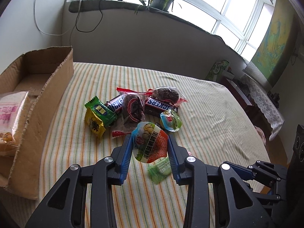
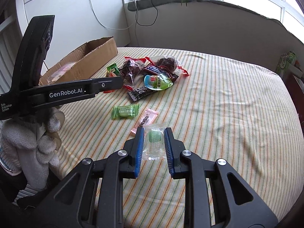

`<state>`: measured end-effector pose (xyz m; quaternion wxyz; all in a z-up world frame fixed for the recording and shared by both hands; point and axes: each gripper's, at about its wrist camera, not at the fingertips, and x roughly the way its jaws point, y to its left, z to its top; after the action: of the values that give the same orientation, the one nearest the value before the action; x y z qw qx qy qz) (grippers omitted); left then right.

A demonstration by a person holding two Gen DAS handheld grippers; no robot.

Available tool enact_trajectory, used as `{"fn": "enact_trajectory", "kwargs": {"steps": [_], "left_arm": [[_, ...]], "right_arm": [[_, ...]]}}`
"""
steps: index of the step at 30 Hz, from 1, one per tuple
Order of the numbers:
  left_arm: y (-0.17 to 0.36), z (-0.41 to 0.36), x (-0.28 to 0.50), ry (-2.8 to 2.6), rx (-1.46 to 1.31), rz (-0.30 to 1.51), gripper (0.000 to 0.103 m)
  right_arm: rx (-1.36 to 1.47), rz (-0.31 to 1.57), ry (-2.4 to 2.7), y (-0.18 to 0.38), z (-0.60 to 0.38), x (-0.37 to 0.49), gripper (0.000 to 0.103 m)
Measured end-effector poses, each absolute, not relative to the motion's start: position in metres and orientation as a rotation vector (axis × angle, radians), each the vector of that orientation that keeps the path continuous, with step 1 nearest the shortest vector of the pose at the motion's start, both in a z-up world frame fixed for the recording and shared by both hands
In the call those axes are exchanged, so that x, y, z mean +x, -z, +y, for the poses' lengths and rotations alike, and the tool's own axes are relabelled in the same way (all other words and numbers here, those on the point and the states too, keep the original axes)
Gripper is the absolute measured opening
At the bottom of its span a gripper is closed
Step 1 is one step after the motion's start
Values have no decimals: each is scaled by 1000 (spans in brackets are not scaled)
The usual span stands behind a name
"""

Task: Organize snacks
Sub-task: 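Grasp the green-and-orange candy bag with the left tool while right carries sweet, then drop the candy bag and clear sweet into the box with both tools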

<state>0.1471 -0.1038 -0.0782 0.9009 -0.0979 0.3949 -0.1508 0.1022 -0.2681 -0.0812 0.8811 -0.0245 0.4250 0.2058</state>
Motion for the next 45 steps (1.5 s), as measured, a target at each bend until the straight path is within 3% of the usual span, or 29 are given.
{"fn": "enact_trajectory", "kwargs": {"steps": [24, 45], "left_arm": [[39, -5, 123, 177, -309, 677, 35], [44, 96, 102, -8, -369, 660, 35]], "right_arm": [[-144, 790, -584, 30, -163, 152, 23], [-171, 812, -721, 23, -40, 233, 23]]}}
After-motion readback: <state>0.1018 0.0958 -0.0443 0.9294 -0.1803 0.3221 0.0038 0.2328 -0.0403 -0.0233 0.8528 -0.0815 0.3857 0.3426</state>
